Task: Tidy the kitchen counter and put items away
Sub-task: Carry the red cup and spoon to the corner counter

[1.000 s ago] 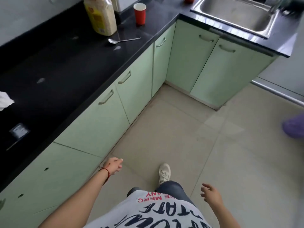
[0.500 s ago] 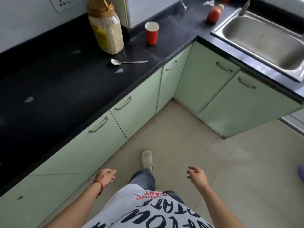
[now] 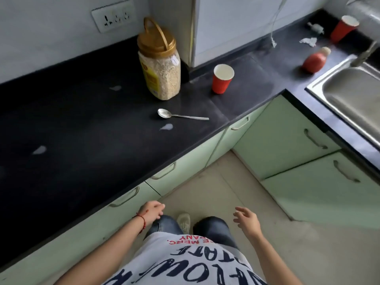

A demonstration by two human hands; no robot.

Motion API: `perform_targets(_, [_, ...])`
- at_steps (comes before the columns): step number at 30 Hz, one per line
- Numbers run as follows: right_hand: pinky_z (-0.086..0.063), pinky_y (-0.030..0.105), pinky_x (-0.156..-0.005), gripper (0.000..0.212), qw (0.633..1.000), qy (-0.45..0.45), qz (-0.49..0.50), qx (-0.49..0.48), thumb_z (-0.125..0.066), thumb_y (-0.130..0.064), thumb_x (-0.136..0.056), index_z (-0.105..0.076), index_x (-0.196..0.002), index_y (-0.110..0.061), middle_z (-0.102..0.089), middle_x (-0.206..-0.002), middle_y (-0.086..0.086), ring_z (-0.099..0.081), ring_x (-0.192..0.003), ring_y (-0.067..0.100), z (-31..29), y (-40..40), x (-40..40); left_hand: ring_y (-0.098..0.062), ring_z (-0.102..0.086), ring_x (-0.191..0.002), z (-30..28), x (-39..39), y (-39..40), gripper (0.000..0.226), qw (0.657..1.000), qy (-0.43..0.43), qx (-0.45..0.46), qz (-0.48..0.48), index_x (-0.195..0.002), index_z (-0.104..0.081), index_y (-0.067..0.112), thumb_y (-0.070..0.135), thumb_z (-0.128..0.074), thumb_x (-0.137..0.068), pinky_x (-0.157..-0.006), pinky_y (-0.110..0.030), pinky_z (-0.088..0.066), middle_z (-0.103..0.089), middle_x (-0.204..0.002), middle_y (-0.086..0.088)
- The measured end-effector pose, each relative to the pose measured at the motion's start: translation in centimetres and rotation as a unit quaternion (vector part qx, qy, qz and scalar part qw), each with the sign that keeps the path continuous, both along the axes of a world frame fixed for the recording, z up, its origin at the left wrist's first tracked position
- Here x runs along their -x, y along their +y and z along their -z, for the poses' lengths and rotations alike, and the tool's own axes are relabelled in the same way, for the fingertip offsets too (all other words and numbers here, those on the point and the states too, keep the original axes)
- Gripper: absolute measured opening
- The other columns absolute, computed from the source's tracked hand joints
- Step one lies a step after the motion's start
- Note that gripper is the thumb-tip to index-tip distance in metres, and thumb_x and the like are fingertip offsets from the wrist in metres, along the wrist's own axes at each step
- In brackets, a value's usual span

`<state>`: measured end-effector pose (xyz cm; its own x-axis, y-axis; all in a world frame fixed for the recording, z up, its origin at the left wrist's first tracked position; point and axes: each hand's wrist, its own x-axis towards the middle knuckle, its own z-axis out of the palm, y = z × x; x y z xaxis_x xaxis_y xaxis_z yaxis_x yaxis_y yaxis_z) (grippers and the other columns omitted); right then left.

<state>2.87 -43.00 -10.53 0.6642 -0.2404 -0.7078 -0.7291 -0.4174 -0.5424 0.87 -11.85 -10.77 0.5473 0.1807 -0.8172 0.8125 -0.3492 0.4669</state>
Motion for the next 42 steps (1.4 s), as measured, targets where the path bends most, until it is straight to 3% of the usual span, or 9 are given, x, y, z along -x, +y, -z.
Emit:
perform_targets(4, [-0.046,0.028,-0.072,0.026,0.995,-0.054,-0.079,-0.009,-0.052,-0.01,-0.087,-0.064,-0.11,-0.005,-0.067,-0.088,0.006,-0.063,-0.069,0.014,-2.7,2.6,-7.1,-0.01,-0.052,-0.062,-0.4,-1.7,-0.9,0.017,1.0,-0.008,0.017,-0.009,-0.076,-0.056,0.019,0.022,-0.049,-0.091,-0.053,-0.017,-0.039,-0.06,-0.073,0.002])
perform_targets(9, [-0.041,0.001,-0.059,0.019,0.955,-0.208,-0.208,-0.044,-0.058,-0.016,-0.088,-0.066,-0.105,-0.013,-0.067,-0.086,0.001,-0.063,-0.072,-0.006,-8.3,10.0,-17.6,-0.015,-0.051,-0.063,-0.5,-2.0,-0.7,0.018,0.99,0.003,0.014,-0.14,-0.083,-0.062,0.009,0.016,-0.047,-0.092,-0.059,-0.021,-0.038,-0.058,-0.068,0.002])
perform_targets(12, [-0.037,-0.003,-0.058,0.019,0.923,-0.265,-0.269,-0.069,-0.058,-0.016,-0.088,-0.066,-0.105,-0.012,-0.064,-0.086,-0.001,-0.057,-0.065,-0.018,-11.3,14.6,-22.2,-0.016,-0.057,-0.07,-1.4,-1.9,-0.6,0.024,0.984,0.007,-0.02,-0.176,-0.069,-0.053,0.026,0.024,-0.045,-0.092,-0.066,-0.023,-0.042,-0.059,-0.068,0.008])
perform_targets(17, [-0.046,0.034,-0.081,0.024,0.848,-0.31,-0.429,-0.038,-0.058,-0.02,-0.087,-0.062,-0.108,-0.011,-0.066,-0.103,0.01,-0.061,-0.098,0.027,-11.9,20.5,-27.3,-0.017,-0.058,-0.07,-1.7,-1.1,-1.5,0.025,0.955,0.012,-0.018,-0.295,-0.068,-0.053,0.025,0.024,-0.048,-0.092,-0.06,-0.021,-0.042,-0.061,-0.069,0.004])
perform_targets(22, [-0.041,0.038,-0.085,0.036,0.802,-0.288,-0.523,0.034,-0.053,-0.032,-0.087,-0.055,-0.113,-0.007,-0.057,-0.114,0.02,-0.048,-0.11,0.037,-9.4,24.6,-29.9,-0.019,-0.053,-0.061,-1.3,0.2,-3.1,0.026,0.927,0.016,-0.007,-0.375,-0.064,-0.055,0.014,0.016,-0.052,-0.089,-0.062,-0.025,-0.04,-0.058,-0.058,0.001])
perform_targets(27, [-0.037,0.041,-0.091,0.032,0.769,-0.279,-0.567,0.09,-0.053,-0.021,-0.087,-0.056,-0.116,-0.01,-0.053,-0.123,0.017,-0.044,-0.115,0.036,-8.6,26.0,-30.0,-0.016,-0.049,-0.054,-1.5,0.8,-3.8,0.03,0.908,0.019,-0.006,-0.418,-0.061,-0.051,0.016,0.012,-0.051,-0.091,-0.054,-0.026,-0.037,-0.056,-0.041,0.009])
perform_targets(30, [-0.041,0.038,-0.087,0.025,0.776,-0.279,-0.563,0.053,-0.058,-0.015,-0.084,-0.063,-0.107,-0.009,-0.058,-0.115,0.015,-0.052,-0.109,0.034,-8.1,25.4,-30.1,-0.017,-0.052,-0.056,-2.3,0.9,-4.0,0.026,0.904,0.004,-0.011,-0.427,-0.06,-0.053,0.015,0.019,-0.056,-0.086,-0.061,-0.027,-0.041,-0.059,-0.04,0.008])
perform_targets(34, [-0.036,0.025,-0.07,0.021,0.797,-0.312,-0.517,-0.002,-0.058,-0.017,-0.087,-0.069,-0.099,-0.004,-0.066,-0.1,0.017,-0.06,-0.094,0.032,-7.9,23.3,-30.4,-0.015,-0.062,-0.075,-5.5,-1.1,-3.9,0.021,0.935,-0.047,-0.037,-0.35,-0.071,-0.058,0.02,0.024,-0.052,-0.091,-0.075,-0.027,-0.047,-0.065,-0.072,0.007])
perform_targets(42, [-0.035,-0.004,-0.063,0.013,0.867,-0.329,-0.362,-0.092,-0.059,-0.009,-0.085,-0.071,-0.088,-0.006,-0.065,-0.083,0.003,-0.056,-0.077,0.011,-11.1,17.1,-30.4,0.006,-0.062,-0.067,-13.7,-11.0,-3.4,0.015,0.943,-0.229,-0.018,-0.239,-0.081,-0.062,0.022,0.017,-0.052,-0.091,-0.065,-0.01,-0.046,-0.065,-0.077,0.008])
